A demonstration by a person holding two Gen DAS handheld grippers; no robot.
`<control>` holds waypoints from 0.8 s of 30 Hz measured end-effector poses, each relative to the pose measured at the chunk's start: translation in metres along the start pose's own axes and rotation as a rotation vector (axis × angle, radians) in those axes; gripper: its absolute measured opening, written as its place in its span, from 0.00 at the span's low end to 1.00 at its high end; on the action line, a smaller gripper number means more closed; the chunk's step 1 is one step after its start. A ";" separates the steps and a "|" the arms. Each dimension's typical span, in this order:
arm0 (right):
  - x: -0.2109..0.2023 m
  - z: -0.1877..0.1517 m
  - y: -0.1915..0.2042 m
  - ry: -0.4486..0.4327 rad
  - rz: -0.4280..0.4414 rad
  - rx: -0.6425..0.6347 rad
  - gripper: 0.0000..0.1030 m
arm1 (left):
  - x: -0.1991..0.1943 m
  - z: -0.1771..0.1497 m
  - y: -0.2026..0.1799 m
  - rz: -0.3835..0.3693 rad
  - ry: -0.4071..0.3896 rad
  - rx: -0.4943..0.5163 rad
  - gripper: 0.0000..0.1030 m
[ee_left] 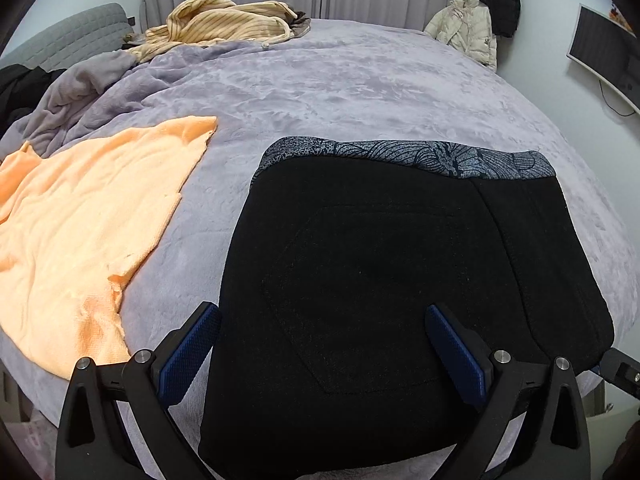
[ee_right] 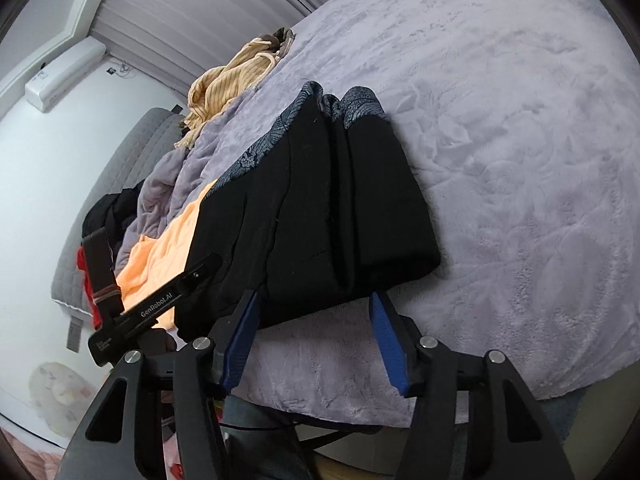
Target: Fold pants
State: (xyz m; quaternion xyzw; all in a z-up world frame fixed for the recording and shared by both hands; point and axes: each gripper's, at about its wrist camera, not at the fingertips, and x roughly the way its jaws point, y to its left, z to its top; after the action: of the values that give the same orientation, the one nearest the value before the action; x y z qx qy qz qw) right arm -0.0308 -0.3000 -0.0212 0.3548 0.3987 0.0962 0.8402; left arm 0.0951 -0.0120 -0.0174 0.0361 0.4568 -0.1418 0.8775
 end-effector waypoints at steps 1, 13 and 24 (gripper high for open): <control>0.002 0.002 -0.003 -0.004 0.034 0.031 0.53 | -0.001 0.000 0.000 0.001 0.003 -0.004 0.99; 0.011 -0.001 -0.005 -0.033 -0.018 0.019 0.38 | -0.004 -0.007 -0.010 0.028 0.013 0.031 0.99; -0.036 0.007 0.031 -0.149 -0.133 -0.162 0.54 | -0.003 -0.006 -0.004 0.014 0.015 0.017 0.99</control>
State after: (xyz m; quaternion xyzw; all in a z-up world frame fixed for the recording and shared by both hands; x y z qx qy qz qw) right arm -0.0457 -0.2974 0.0240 0.2645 0.3486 0.0453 0.8980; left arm 0.0879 -0.0145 -0.0183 0.0476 0.4620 -0.1393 0.8746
